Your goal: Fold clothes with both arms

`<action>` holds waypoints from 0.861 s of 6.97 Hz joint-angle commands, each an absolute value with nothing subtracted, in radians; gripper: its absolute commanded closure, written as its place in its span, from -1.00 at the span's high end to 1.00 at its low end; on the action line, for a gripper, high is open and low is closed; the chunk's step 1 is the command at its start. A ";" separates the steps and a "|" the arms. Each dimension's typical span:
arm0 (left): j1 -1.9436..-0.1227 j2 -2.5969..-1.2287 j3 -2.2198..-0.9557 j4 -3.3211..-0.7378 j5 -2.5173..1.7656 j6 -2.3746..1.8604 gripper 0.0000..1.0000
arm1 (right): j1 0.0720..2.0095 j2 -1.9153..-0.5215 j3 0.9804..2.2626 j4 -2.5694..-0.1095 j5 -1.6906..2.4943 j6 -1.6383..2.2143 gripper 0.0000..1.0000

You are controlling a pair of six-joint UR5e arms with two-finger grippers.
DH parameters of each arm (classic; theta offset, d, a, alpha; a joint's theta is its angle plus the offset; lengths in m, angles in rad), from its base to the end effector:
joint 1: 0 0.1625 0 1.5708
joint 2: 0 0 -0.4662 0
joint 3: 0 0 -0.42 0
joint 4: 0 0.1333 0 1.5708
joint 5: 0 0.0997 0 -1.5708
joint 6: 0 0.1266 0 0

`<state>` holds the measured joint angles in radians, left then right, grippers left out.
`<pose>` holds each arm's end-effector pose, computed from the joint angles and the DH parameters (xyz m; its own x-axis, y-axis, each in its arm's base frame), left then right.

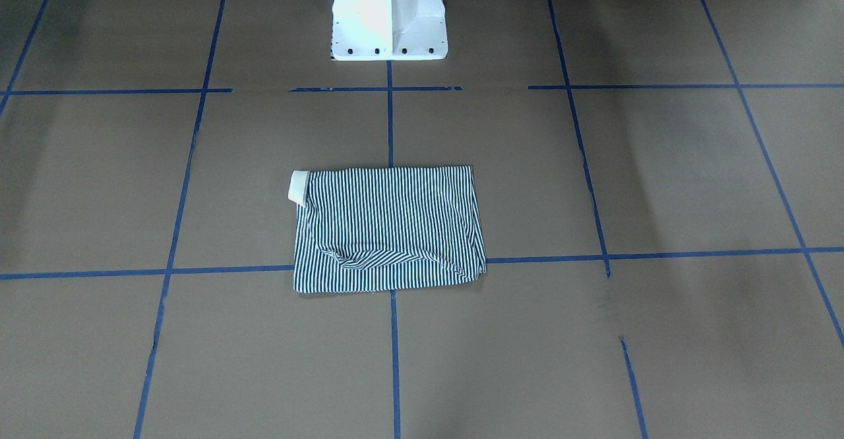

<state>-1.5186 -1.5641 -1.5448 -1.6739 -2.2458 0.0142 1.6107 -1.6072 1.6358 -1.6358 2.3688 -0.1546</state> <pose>-0.0268 -0.5252 0.7340 0.7765 0.0988 -0.6223 -0.0631 0.9949 0.0792 0.0625 -0.4972 0.7083 0.6944 -0.1005 0.7126 0.0679 0.9949 0.0742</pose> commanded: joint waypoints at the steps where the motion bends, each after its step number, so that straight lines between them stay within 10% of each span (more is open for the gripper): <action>1: -1.519 -1.568 -1.545 -1.675 -2.256 -0.093 1.00 | 1.611 -1.612 1.634 -1.559 2.368 -0.022 1.00; 6: -1.523 -1.556 -1.656 -1.658 -2.345 -0.135 1.00 | 1.611 -1.618 1.632 -1.557 2.372 -0.023 1.00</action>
